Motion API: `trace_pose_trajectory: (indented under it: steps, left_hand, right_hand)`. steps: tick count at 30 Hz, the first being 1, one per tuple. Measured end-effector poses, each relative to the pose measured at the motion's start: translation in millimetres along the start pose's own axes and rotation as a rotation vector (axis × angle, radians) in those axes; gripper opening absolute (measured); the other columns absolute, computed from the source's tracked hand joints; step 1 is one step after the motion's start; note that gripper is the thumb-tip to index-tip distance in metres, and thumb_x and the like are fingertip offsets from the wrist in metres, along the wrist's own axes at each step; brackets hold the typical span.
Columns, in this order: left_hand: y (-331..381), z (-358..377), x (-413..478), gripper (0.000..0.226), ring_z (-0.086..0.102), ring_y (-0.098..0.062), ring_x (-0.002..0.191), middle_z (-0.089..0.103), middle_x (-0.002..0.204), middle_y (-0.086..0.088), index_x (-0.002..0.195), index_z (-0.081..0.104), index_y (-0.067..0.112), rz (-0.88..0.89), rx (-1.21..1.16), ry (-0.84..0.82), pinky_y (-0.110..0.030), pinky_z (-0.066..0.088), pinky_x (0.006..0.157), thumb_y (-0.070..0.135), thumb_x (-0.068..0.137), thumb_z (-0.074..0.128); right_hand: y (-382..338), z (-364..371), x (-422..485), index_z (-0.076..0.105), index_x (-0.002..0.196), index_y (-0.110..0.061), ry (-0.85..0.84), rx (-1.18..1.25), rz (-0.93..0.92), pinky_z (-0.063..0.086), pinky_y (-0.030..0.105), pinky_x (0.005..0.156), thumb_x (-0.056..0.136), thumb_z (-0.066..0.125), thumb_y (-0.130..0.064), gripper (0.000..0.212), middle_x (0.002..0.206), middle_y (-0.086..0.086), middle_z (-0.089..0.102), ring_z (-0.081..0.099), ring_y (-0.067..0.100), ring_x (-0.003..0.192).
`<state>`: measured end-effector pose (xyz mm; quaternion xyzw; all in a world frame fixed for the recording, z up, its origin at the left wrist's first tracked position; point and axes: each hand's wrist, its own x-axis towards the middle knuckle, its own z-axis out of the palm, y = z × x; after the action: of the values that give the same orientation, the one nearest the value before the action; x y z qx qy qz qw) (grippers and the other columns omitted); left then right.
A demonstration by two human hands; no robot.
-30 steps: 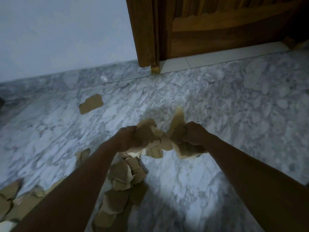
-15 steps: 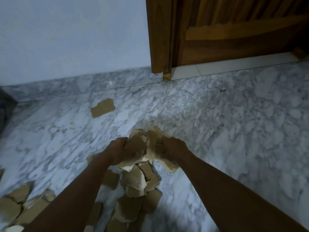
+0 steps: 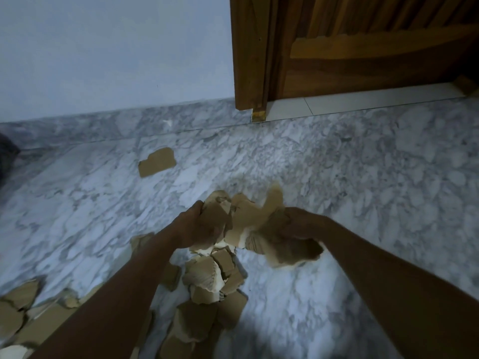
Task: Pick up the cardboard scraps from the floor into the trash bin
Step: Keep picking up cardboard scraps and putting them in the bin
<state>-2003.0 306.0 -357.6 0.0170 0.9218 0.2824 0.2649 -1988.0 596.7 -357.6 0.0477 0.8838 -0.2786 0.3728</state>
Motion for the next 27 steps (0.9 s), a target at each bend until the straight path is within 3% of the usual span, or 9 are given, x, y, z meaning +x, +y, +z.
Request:
trace_pose_trajectory:
  steps: [3,5,7,10,12,14,17,21,27]
  left_hand:
    - [14.1,10.1,3.8,0.057,0.062,-0.022,0.089,0.064,0.112,-0.012,0.128,0.04,0.011,-0.002,-0.06,-0.031,-0.028,0.05,0.076,0.017,0.083,0.073]
    - [25.7,18.9,11.7,0.052,0.065,-0.025,0.096,0.064,0.108,-0.009,0.125,0.047,0.012,-0.004,-0.049,-0.062,-0.031,0.051,0.08,0.02,0.082,0.074]
    - [37.3,30.1,18.4,0.036,0.065,-0.024,0.093,0.064,0.096,-0.004,0.112,0.063,0.01,0.011,0.068,-0.118,-0.03,0.048,0.075,0.028,0.082,0.073]
    - [44.8,55.8,29.0,0.044,0.063,-0.024,0.095,0.062,0.097,-0.002,0.105,0.069,0.012,0.024,0.129,-0.131,-0.028,0.042,0.071,0.044,0.076,0.077]
    - [45.7,74.3,35.3,0.061,0.053,-0.033,0.112,0.052,0.121,-0.011,0.118,0.063,0.015,-0.008,0.199,-0.106,-0.034,0.043,0.088,0.055,0.073,0.075]
    - [47.2,89.3,38.3,0.071,0.042,-0.039,0.122,0.033,0.135,-0.016,0.131,0.052,0.016,-0.068,0.298,-0.071,-0.044,0.034,0.106,0.056,0.076,0.073]
    - [50.1,101.6,42.1,0.079,0.034,-0.04,0.129,0.029,0.14,-0.018,0.134,0.045,0.019,-0.098,0.389,0.003,-0.048,0.031,0.111,0.063,0.074,0.069]
    - [50.5,105.5,44.9,0.081,0.03,-0.036,0.131,0.032,0.14,-0.018,0.137,0.04,0.018,-0.113,0.428,0.018,-0.045,0.032,0.109,0.062,0.075,0.068]
    - [45.5,105.1,43.9,0.098,0.047,-0.035,0.126,0.046,0.142,-0.009,0.147,0.028,0.029,-0.101,0.236,0.039,-0.049,0.044,0.101,0.06,0.065,0.073]
  right_hand:
    - [31.2,-25.0,-4.4,0.055,0.134,-0.018,0.011,0.041,0.079,0.05,0.045,0.1,0.053,0.091,-0.046,0.093,0.128,0.004,0.062,0.06,0.028,0.115]
    - [45.9,-28.1,-6.1,0.048,0.138,-0.021,-0.001,-0.001,0.107,0.049,0.045,0.101,0.052,0.09,-0.048,0.1,0.131,0.003,0.058,0.057,0.026,0.116]
    - [50.5,-20.9,-14.6,0.044,0.143,-0.019,0.016,-0.046,0.116,0.047,0.041,0.103,0.061,0.086,-0.04,0.094,0.136,0.004,0.055,0.055,0.026,0.12]
    - [64.3,1.7,-18.6,0.048,0.132,-0.018,0.047,-0.06,0.11,0.049,0.041,0.098,0.064,0.068,-0.042,0.075,0.128,0.006,0.058,0.057,0.027,0.117]
    - [75.7,15.1,-12.8,0.046,0.123,-0.017,0.085,-0.108,0.112,0.051,0.043,0.094,0.07,0.069,-0.044,0.064,0.123,0.009,0.055,0.058,0.032,0.111]
    - [79.2,18.9,-9.9,0.039,0.128,-0.017,0.092,-0.162,0.128,0.05,0.044,0.095,0.076,0.075,-0.045,0.07,0.125,0.012,0.042,0.056,0.036,0.109]
    - [80.4,20.3,-9.6,0.033,0.139,-0.018,0.091,-0.143,0.138,0.051,0.041,0.095,0.077,0.078,-0.046,0.082,0.129,0.015,0.032,0.057,0.037,0.109]
    - [85.9,25.5,-8.6,0.031,0.142,-0.017,0.121,-0.088,0.104,0.047,0.033,0.084,0.08,0.075,-0.042,0.08,0.127,0.01,0.057,0.061,0.031,0.11]
    - [90.8,28.5,-9.8,0.036,0.13,-0.018,0.165,-0.103,0.078,0.047,0.034,0.077,0.079,0.073,-0.037,0.066,0.113,0.007,0.064,0.064,0.032,0.1]
